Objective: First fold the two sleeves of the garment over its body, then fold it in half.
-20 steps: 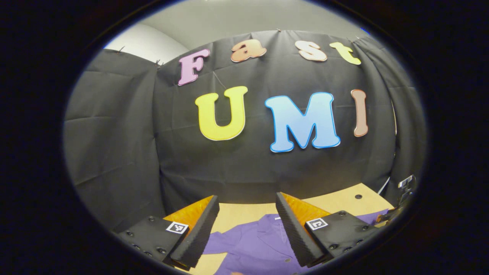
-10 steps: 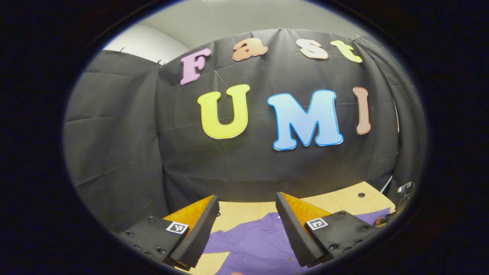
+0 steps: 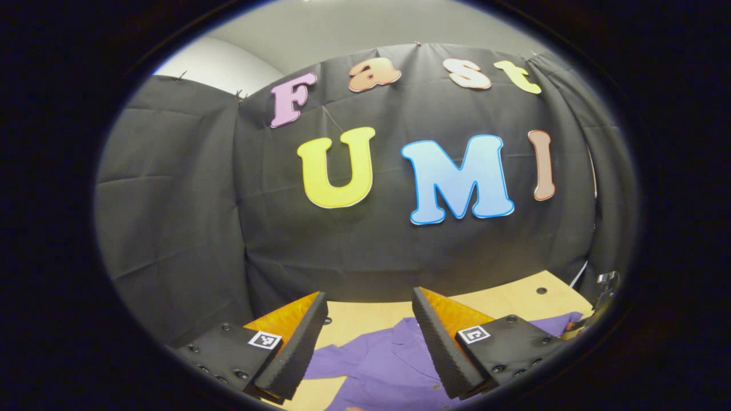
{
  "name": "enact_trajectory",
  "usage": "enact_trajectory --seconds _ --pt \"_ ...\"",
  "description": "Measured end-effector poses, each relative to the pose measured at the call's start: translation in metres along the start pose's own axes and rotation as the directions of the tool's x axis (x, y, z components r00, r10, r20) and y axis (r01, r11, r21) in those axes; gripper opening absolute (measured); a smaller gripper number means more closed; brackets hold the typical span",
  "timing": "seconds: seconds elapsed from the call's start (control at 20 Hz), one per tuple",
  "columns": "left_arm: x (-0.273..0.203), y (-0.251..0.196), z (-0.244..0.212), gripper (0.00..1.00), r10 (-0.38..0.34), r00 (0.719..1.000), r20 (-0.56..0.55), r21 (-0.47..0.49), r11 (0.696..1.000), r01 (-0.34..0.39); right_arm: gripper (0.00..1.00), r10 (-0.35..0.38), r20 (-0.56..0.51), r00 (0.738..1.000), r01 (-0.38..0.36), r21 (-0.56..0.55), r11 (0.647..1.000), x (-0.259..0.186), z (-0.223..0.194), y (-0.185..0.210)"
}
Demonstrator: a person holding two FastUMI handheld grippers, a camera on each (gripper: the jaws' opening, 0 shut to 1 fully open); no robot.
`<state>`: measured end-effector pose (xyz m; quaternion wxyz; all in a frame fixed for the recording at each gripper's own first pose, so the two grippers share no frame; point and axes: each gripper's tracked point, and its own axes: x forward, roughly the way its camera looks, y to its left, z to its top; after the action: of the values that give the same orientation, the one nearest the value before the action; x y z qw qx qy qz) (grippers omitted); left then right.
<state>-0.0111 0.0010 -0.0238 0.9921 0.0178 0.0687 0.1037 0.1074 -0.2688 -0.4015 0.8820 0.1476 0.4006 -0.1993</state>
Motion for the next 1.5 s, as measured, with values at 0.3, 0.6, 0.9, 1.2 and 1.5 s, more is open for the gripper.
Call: enact_trajectory --seconds 0.3,0.6,0.9,1.2,1.5 --pt "0.0 0.011 -0.007 1.0 0.005 1.0 -0.007 -0.001 1.0 -0.005 0.06 0.038 0.002 0.999 -0.038 0.011 0.999 -0.01 0.029 0.021" --pt "0.001 0.033 -0.024 1.0 0.018 1.0 -0.022 -0.029 0.999 -0.018 0.06 0.195 0.046 0.98 -0.196 0.015 0.981 -0.042 0.049 0.108" --pt "-0.001 0.075 -0.054 1.0 0.044 0.998 -0.046 -0.005 0.999 -0.044 0.06 0.346 0.061 0.936 -0.346 -0.013 0.938 -0.082 0.055 0.215" --pt "0.002 0.132 -0.085 1.0 0.078 0.993 -0.087 -0.032 0.996 -0.081 0.06 0.462 0.041 0.886 -0.459 -0.068 0.886 -0.122 0.038 0.319" --pt "0.015 0.196 -0.122 1.0 0.11 0.987 -0.119 -0.047 0.992 -0.117 0.06 0.537 -0.014 0.843 -0.535 -0.112 0.837 -0.152 0.0 0.412"
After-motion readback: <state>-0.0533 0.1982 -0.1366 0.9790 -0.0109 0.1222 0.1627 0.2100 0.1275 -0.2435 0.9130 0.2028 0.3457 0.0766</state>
